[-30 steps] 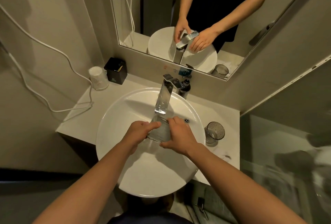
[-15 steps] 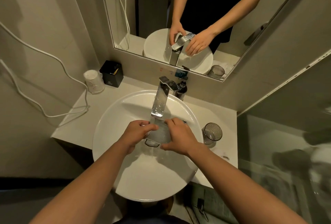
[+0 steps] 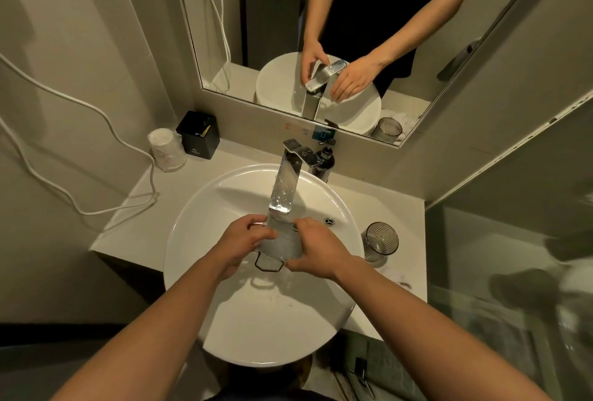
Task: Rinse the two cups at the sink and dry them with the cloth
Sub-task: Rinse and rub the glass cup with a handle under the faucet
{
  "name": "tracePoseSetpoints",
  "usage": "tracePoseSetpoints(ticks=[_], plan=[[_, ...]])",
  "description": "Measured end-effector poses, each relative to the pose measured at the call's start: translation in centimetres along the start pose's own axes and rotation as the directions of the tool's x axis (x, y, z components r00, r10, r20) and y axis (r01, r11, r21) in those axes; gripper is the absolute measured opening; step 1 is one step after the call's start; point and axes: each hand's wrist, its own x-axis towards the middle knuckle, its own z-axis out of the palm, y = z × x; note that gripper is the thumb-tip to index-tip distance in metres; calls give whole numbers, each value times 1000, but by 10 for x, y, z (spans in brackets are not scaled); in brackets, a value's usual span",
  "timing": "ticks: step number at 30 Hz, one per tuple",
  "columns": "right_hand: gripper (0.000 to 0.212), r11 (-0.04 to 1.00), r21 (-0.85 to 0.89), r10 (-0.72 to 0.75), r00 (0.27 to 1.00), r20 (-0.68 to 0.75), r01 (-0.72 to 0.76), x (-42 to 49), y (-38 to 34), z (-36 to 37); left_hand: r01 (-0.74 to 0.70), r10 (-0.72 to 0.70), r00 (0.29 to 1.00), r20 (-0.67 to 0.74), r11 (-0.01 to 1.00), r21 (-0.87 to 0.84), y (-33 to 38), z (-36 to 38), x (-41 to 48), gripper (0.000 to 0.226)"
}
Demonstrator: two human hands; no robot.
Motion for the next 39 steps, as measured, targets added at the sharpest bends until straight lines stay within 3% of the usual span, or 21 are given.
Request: tracePoseSetpoints(ticks=[4,7,11,17,21,24,28,32,36,39], plan=[[81,999,-34,-20,999,-32,19,-4,1,4,2,-2,997,-81,1000,-2,-4,-2,4,63],[83,996,-84,-39,995,-89,32,-6,2,7,12,-12,995,-101,1000,-9,-4,-1,4,50],[75,995,-93,-30,994,-103,21,-4,2,7,4,-5,999,-49,1000,-27,2,2,2,38],[67,1000,24,-8,999,-47,9,1,7,-2,-19,21,998,67,999,-31,0,-4,2,65],[63,996,87,3,1000,-13,-2,1,9,-6,-28,30,999,38,998,-60,2,-1,3,63],[73,995,101,5,1000,8,-6,1,11,-3,-14,12,1000,-29,997,-73,1,1,5,61],[86,999,29,-31,999,-36,32,0,13,-2,15,-24,996,-80,995,-101,-3,2,8,53],[80,999,-11,-37,997,-70,36,1,12,-1,43,-52,994,-97,995,-91,-5,1,10,54],[80,999,33,-18,999,-49,19,2,12,0,51,-57,996,-66,995,-88,-6,0,9,58],[73,996,93,-3,1000,-25,5,2,14,2,36,-37,999,-10,997,-61,-6,-2,7,42]])
